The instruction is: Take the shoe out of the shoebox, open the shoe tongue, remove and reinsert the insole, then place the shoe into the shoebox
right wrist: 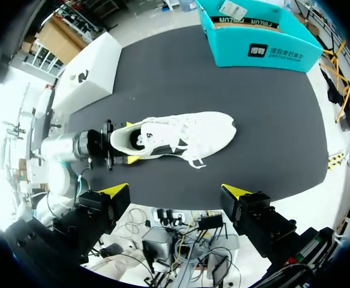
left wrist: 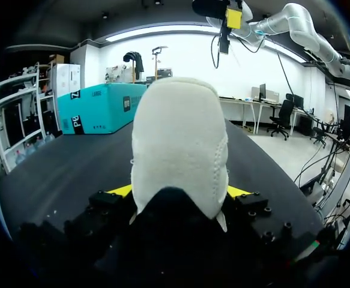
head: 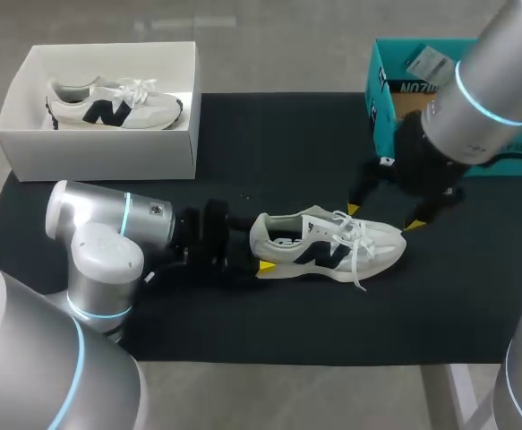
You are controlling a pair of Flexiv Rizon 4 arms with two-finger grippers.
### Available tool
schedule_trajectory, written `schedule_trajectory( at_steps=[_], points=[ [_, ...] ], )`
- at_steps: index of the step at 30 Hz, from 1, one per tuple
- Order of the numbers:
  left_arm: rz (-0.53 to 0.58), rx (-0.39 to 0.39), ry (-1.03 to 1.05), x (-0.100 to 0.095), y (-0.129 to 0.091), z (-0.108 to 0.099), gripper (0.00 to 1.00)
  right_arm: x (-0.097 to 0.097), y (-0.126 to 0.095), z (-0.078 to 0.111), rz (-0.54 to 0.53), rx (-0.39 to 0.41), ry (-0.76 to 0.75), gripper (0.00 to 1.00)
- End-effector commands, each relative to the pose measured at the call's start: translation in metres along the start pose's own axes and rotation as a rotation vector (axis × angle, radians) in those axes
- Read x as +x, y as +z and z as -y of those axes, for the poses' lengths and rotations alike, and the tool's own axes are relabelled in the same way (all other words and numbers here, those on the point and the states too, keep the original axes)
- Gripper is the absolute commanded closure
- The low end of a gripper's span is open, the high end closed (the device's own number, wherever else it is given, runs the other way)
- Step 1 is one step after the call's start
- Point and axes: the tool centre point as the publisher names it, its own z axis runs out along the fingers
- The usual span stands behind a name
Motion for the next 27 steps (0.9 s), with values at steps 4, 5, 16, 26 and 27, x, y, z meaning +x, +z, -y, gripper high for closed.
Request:
schedule_trajectory(
  at_steps=[4,5,16,26,27],
  points=[
    [0.001,0.0,0.0,0.0,0.0,0.0,1.0,0.024,0.066,-0.012,0.168,0.05,-0.031,0.0],
    [0.001,0.0,0.0,0.0,0.0,0.0,1.0,0.025,0.07,-0.012,0.175,0.055,-0.038,0.0],
    [0.001,0.0,0.0,0.0,0.0,0.0,1.0,0.031,0.109,-0.02,0.24,0.069,-0.066,0.0],
    [0.001,0.0,0.0,0.0,0.0,0.0,1.0,0.035,0.125,-0.032,0.305,0.038,-0.091,0.0],
    [0.001,0.0,0.0,0.0,0.0,0.0,1.0,0.035,0.127,-0.034,0.311,0.036,-0.094,0.0]
  ],
)
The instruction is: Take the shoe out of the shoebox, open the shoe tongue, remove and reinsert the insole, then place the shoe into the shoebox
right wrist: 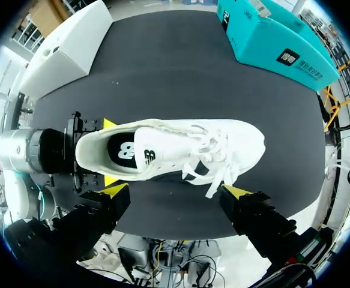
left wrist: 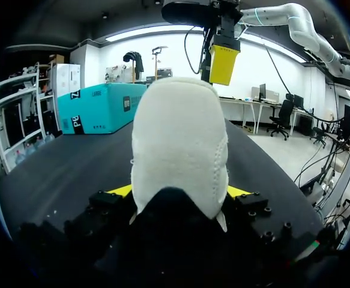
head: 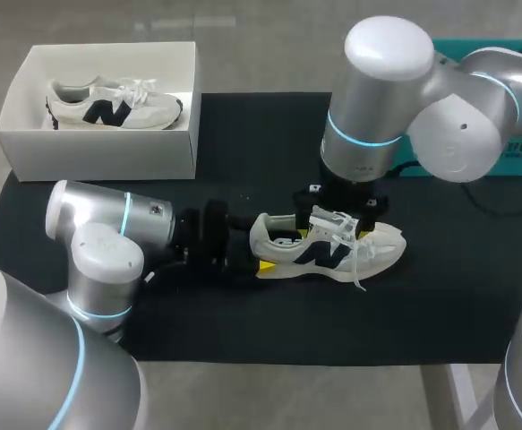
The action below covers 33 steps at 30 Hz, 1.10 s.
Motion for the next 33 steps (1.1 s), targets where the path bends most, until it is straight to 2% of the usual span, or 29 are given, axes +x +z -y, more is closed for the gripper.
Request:
schedule_trajectory(
  at_steps=[1,15,25,28,29,31,33],
  points=[
    [0.001,0.0,0.0,0.0,0.0,0.0,1.0,0.011,0.013,-0.008,0.088,0.002,-0.007,0.0],
    [0.001,0.0,0.0,0.0,0.0,0.0,1.0,0.017,0.031,-0.023,0.16,0.017,-0.043,0.0],
    [0.001,0.0,0.0,0.0,0.0,0.0,1.0,0.007,0.037,-0.042,0.213,0.007,-0.017,0.02],
    [0.001,0.0,0.0,0.0,0.0,0.0,1.0,0.003,0.036,-0.044,0.227,0.003,-0.006,0.26],
    [0.001,0.0,0.0,0.0,0.0,0.0,1.0,0.002,0.036,-0.044,0.231,0.002,-0.003,0.3],
    [0.001,0.0,0.0,0.0,0.0,0.0,1.0,-0.002,0.036,-0.043,0.24,0.002,0.002,0.5],
    [0.001,0.0,0.0,0.0,0.0,0.0,1.0,-0.005,0.036,-0.041,0.249,0.002,0.004,0.53]
  ],
)
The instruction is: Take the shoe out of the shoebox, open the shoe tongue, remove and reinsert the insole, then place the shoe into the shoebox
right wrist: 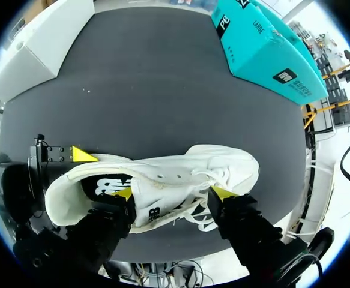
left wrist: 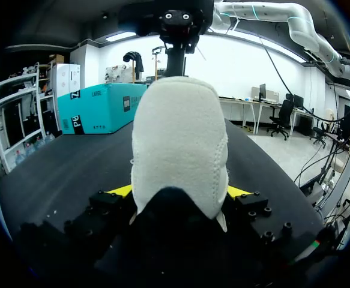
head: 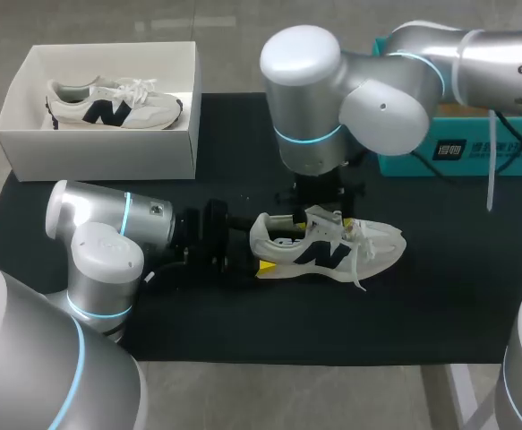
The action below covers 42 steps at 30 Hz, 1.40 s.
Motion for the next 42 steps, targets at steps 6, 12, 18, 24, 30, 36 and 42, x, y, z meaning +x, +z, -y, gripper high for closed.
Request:
schedule_trajectory(
  at_steps=[6,12,18,24,30,36,42],
  points=[
    [0.001,0.0,0.0,0.0,0.0,0.0,1.0,-0.008,-0.005,0.009,0.027,-0.006,0.004,0.56],
    [0.001,0.0,0.0,0.0,0.0,0.0,1.0,-0.013,-0.015,0.013,0.029,-0.01,0.006,0.55],
    [0.001,0.0,0.0,0.0,0.0,0.0,1.0,-0.026,-0.016,0.009,0.032,-0.013,0.024,0.73],
    [0.001,0.0,0.0,0.0,0.0,0.0,1.0,-0.041,-0.016,0.006,0.04,-0.012,0.05,1.0],
    [0.001,0.0,0.0,0.0,0.0,0.0,1.0,-0.059,-0.019,0.003,0.055,-0.02,0.083,1.0],
    [0.001,0.0,0.0,0.0,0.0,0.0,1.0,-0.08,-0.02,0.003,0.085,-0.024,0.101,0.97],
    [0.001,0.0,0.0,0.0,0.0,0.0,1.0,-0.095,-0.014,0.003,0.106,-0.022,0.1,0.95]
  ],
)
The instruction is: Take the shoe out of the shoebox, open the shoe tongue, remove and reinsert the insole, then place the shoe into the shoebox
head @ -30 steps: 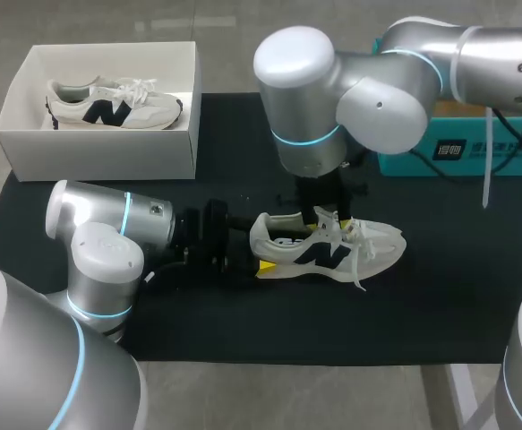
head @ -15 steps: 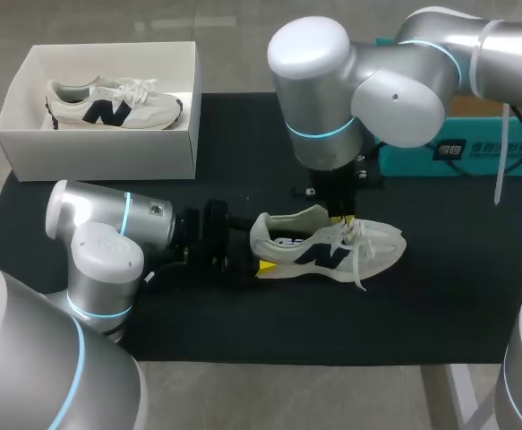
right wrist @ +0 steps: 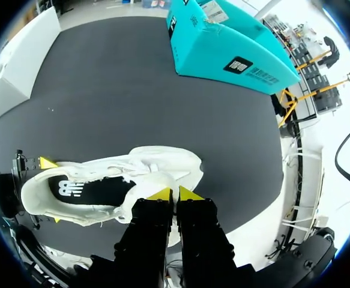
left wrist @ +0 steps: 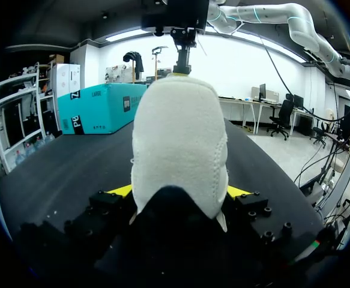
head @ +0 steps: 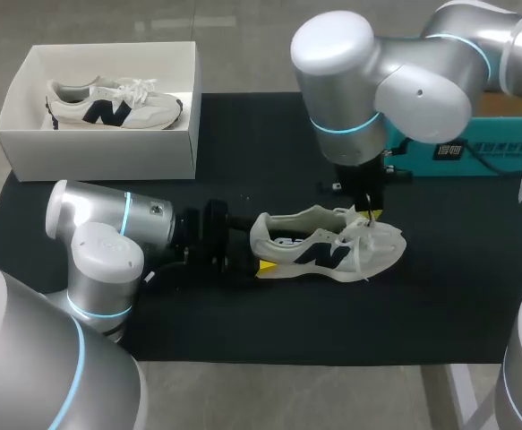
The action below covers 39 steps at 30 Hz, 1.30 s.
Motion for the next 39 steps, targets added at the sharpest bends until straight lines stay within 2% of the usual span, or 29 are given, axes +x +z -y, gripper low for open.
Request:
schedule_trajectory(
  at_steps=[1,7,11,20,28,32,39],
  points=[
    [0.001,0.0,0.0,0.0,0.0,-0.001,1.0,-0.012,0.006,0.0,-0.003,-0.002,0.002,0.95],
    [0.001,0.0,0.0,0.0,0.0,-0.001,1.0,-0.027,0.013,-0.001,0.013,0.001,0.019,0.94],
    [0.001,0.0,0.0,0.0,0.0,-0.001,1.0,-0.035,0.023,-0.002,0.02,0.008,0.026,0.9],
    [0.001,0.0,0.0,0.0,0.0,-0.001,1.0,-0.033,0.05,0.004,0.005,0.04,0.036,0.78],
    [0.001,0.0,0.0,0.0,0.0,-0.001,1.0,-0.031,0.06,0.007,-0.015,0.06,0.047,0.63],
    [0.001,0.0,0.0,0.0,0.0,-0.001,1.0,-0.03,0.054,0.01,-0.018,0.055,0.043,0.6],
    [0.001,0.0,0.0,0.0,0.0,-0.001,1.0,-0.035,0.019,0.011,-0.098,0.025,0.05,0.53]
  ],
)
